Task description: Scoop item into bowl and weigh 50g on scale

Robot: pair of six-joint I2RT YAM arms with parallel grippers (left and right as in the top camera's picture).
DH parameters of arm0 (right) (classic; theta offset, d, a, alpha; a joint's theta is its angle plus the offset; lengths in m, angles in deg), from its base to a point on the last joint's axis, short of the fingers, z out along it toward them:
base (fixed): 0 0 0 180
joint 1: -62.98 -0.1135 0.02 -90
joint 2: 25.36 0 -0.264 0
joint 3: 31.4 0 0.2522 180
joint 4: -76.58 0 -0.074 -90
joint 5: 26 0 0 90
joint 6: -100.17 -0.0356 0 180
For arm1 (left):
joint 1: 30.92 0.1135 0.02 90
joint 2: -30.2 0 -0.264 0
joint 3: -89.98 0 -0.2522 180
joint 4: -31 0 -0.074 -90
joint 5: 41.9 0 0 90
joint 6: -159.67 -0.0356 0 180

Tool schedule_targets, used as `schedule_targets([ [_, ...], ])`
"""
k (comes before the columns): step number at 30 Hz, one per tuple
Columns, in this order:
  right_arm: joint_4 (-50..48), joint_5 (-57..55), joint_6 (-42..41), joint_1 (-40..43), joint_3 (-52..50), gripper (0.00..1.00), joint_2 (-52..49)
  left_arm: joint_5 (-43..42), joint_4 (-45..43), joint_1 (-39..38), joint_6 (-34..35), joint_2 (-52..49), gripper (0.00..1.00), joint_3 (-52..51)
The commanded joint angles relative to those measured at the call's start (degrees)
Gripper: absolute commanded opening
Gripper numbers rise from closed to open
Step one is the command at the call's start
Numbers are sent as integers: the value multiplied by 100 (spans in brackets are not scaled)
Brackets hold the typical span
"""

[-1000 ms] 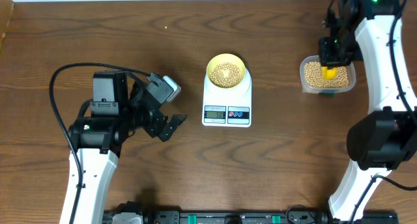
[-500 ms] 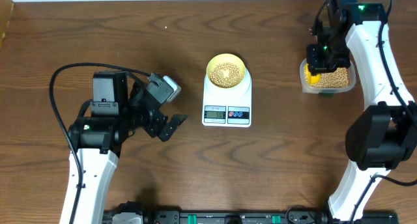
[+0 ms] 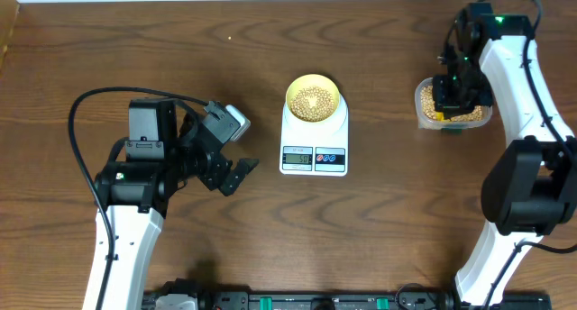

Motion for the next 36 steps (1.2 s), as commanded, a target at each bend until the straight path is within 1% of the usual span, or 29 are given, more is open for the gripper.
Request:
schedule_targets([
  [1, -13, -177, -166, 212, -37, 1, 37, -74, 4, 24, -81, -22, 99, -35],
  [6, -81, -15, -208, 352, -37, 1, 44, -74, 4, 24, -81, -22, 99, -35],
  [14, -490, 859, -205, 367, -26, 1, 63, -74, 4, 24, -81, -22, 100, -35],
  [22, -516, 1311, -205, 448, 278, 1, 175, -74, 4, 24, -81, -22, 100, -35],
  [29, -455, 1307, -199, 579, 380, 1, 293, -74, 7, 24, -81, -22, 100, -35],
  [36, -195, 551, -205, 660, 376, 1, 293, -74, 4, 24, -81, -22, 100, -35],
])
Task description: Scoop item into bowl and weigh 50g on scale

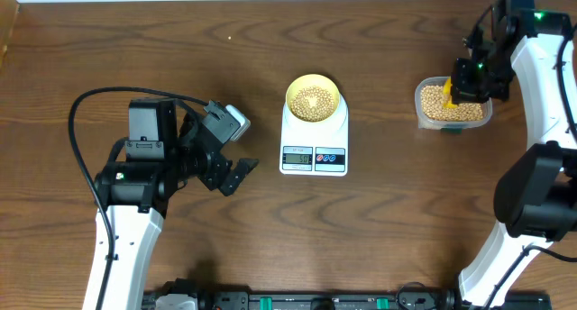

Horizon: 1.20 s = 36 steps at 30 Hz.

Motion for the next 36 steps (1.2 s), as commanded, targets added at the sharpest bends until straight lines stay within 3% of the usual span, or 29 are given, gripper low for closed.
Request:
schedule_targets([
  [1, 61, -551, -74, 48, 118, 1, 173, -74, 7, 24, -81, -22, 99, -35],
  [10, 426, -693, -74, -35, 321, 1, 184, -72, 7, 24, -81, -22, 99, -35],
  [20, 424, -448, -74, -192, 1233, 1, 188, -74, 4, 24, -81, -22, 100, -35],
  [36, 568, 216, -9, -61, 1128, 1, 181, -74, 4, 24, -81, -22, 99, -35],
])
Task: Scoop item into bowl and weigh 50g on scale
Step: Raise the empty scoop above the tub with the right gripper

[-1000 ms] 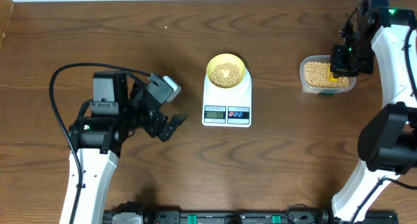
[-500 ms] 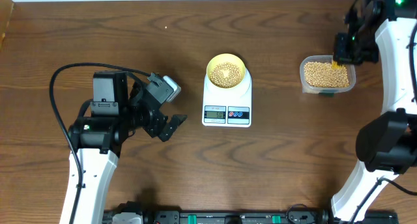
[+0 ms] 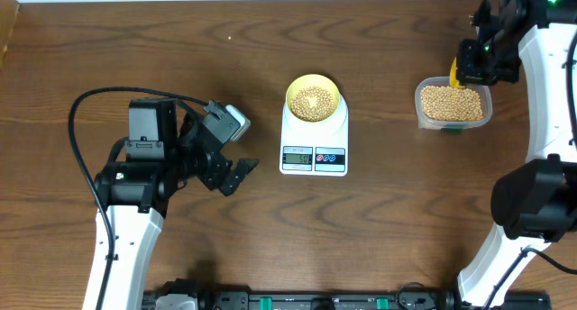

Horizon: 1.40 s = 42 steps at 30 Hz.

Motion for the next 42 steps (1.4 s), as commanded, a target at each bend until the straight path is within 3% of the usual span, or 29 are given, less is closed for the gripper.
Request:
schedule_targets([
  [1, 28, 328, -11, 166, 2, 1, 120, -76, 4, 24, -81, -22, 99, -35],
  [7, 94, 752, 210, 415, 2, 1, 120, -76, 4, 24, -81, -22, 100, -35],
  [10, 256, 428, 407, 391, 2, 1, 120, -76, 4, 24, -81, -22, 99, -35],
  [14, 608, -529, 586, 20, 2, 1, 120, -74, 4, 24, -81, -22, 99, -35],
  [19, 811, -2712, 201, -918, 2, 1, 120, -74, 4, 24, -81, -22, 99, -35],
  [22, 798, -3169, 50, -1193, 2, 1, 120, -76, 4, 24, -81, -22, 100, -35],
  [26, 776, -2752, -192, -1069, -2, 1, 120, -76, 4, 24, -81, -22, 99, -35],
  [42, -299, 1639, -155, 892, -743, 1, 120, -76, 4, 24, -81, -22, 99, -35],
])
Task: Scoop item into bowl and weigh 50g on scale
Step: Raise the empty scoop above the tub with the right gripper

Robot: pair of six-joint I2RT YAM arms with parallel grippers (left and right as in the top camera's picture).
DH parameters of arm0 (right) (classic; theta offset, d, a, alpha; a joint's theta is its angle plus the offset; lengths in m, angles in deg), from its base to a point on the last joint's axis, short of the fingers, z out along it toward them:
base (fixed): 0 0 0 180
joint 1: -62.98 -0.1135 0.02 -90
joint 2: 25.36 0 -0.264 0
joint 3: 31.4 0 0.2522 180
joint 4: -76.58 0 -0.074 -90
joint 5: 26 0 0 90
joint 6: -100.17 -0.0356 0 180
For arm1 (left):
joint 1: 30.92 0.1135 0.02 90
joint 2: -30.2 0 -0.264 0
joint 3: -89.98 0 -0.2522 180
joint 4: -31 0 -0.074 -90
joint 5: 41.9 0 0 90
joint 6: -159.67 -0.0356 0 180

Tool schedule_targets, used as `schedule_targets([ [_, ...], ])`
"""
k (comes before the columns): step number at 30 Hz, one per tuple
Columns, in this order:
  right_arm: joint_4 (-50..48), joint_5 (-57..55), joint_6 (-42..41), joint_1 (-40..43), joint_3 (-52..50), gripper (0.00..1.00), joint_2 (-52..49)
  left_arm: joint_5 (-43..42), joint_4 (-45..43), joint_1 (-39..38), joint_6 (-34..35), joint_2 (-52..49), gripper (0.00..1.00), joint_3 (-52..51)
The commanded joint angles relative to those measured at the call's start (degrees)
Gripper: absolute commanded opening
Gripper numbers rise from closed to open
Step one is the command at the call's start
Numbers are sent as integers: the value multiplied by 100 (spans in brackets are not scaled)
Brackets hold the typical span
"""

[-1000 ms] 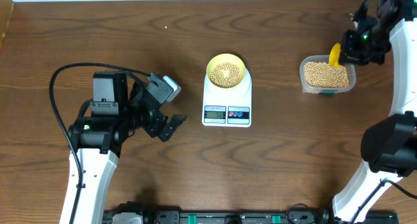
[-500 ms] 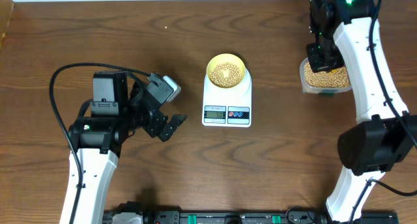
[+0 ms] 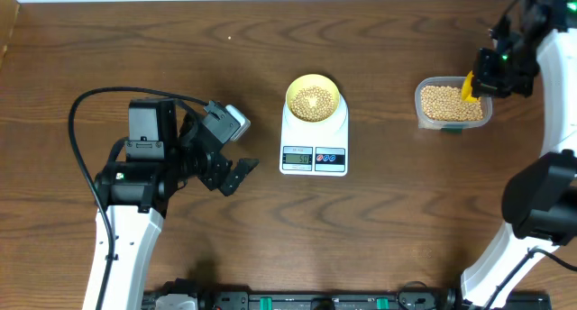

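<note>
A yellow bowl (image 3: 313,98) holding pale beans stands on the white scale (image 3: 314,148) at mid-table; the digits on its display are too small to read. To the right, a clear container (image 3: 451,104) is full of the same beans. My right gripper (image 3: 487,77) hovers at the container's right edge, shut on a yellow scoop (image 3: 470,85) that pokes out over the rim. Far off at the left, my left gripper (image 3: 236,175) rests low over the table, its fingers apart and empty.
The right arm's white links (image 3: 550,148) run down the right edge of the table. A black cable (image 3: 81,121) loops around the left arm. Bare wood lies between the scale and both arms.
My right gripper, with the scoop, has shifted from the container's back edge to its right edge. The left arm, bowl and scale are unchanged.
First my right gripper was down over the container of beans. Then it sat at the container's right side with the scoop over the beans, then at the back rim, and now at the right rim. The left arm stayed still throughout.
</note>
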Motion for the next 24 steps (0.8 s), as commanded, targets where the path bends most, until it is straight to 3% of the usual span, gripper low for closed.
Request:
schedule_targets([
  [1, -269, 1311, -2, 308, -245, 1, 120, -74, 2, 24, -81, -22, 99, -35],
  [5, -608, 1818, -9, 551, -396, 1, 120, -74, 2, 24, -81, -22, 99, -35],
  [24, -686, 1851, -55, 791, -1113, 3, 120, -72, 2, 24, -81, -22, 100, -35],
])
